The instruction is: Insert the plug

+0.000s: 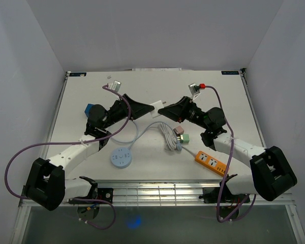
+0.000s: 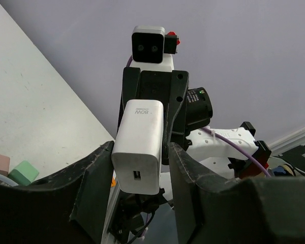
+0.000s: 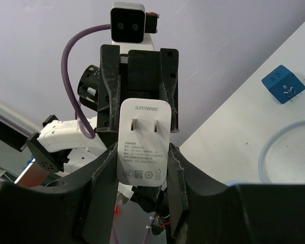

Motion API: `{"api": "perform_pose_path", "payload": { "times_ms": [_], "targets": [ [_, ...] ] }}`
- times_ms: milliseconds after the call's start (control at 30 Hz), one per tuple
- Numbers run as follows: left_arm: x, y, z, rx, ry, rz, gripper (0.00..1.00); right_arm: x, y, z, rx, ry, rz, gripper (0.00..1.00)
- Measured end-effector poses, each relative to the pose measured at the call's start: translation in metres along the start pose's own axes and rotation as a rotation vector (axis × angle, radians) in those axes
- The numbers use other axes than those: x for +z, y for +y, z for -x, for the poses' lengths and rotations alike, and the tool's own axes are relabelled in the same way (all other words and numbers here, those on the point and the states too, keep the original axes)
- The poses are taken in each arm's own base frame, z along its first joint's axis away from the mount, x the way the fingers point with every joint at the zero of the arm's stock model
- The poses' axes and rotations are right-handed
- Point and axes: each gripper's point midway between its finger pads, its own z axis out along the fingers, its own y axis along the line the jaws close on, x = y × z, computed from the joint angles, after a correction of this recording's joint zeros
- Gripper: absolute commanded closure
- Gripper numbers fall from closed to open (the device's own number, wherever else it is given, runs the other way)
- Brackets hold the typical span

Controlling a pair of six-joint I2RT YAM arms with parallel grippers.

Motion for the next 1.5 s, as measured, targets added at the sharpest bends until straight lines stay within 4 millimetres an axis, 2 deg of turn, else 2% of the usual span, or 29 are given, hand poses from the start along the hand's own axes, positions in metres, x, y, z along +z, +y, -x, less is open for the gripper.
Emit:
{"api": "perform_pose_path", "payload": {
  "times_ms": [233, 367, 400, 467, 600, 633, 733, 833, 1067, 1233, 1400, 1500],
  "targets": [
    [0.003, -0.006, 0.0, 0.012, -0.011, -0.021, 0.59, 0.0, 0.007, 0.003, -0.01, -0.01, 0.031, 0.92],
    [0.004, -0.006, 0.0, 0.016, -0.016, -0.026, 0.75, 0.0, 0.009, 0.003, -0.014, -0.012, 0.037, 0.92],
    [0.004, -0.006, 0.0, 0.017, -0.016, -0.027, 0.84, 0.0, 0.008, 0.003, -0.014, -0.012, 0.037, 0.91],
    [0.005, -0.005, -0.001, 0.018, -0.015, -0.027, 0.99, 0.0, 0.007, 0.003, -0.014, -0.013, 0.033, 0.76],
    [0.005, -0.001, -0.004, 0.028, 0.001, -0.014, 1.0, -0.004, 0.003, -0.001, -0.014, -0.016, 0.026, 0.49],
    [0.004, 0.001, -0.006, 0.031, 0.007, -0.005, 1.0, -0.005, 0.0, -0.002, -0.012, -0.015, 0.019, 0.35],
    [0.001, 0.009, -0.014, 0.038, 0.041, 0.038, 1.0, -0.007, -0.006, -0.005, -0.015, -0.019, -0.001, 0.13],
    [-0.009, 0.016, -0.015, 0.058, 0.058, 0.097, 1.0, -0.007, -0.01, -0.005, -0.031, -0.022, -0.015, 0.04],
    [-0.03, 0.015, 0.024, 0.163, -0.005, 0.277, 1.0, -0.012, -0.022, -0.009, -0.056, -0.013, -0.057, 0.02],
    [-0.043, 0.013, 0.053, 0.191, -0.038, 0.502, 1.0, -0.016, -0.052, -0.024, -0.081, 0.052, -0.17, 0.03],
    [-0.074, 0.022, 0.061, 0.194, -0.061, 0.725, 1.0, -0.007, -0.086, -0.048, -0.128, 0.181, -0.328, 0.1],
    [-0.096, 0.032, 0.059, 0.194, -0.066, 0.843, 1.0, 0.002, -0.102, -0.072, -0.151, 0.278, -0.389, 0.14]
  ]
}}
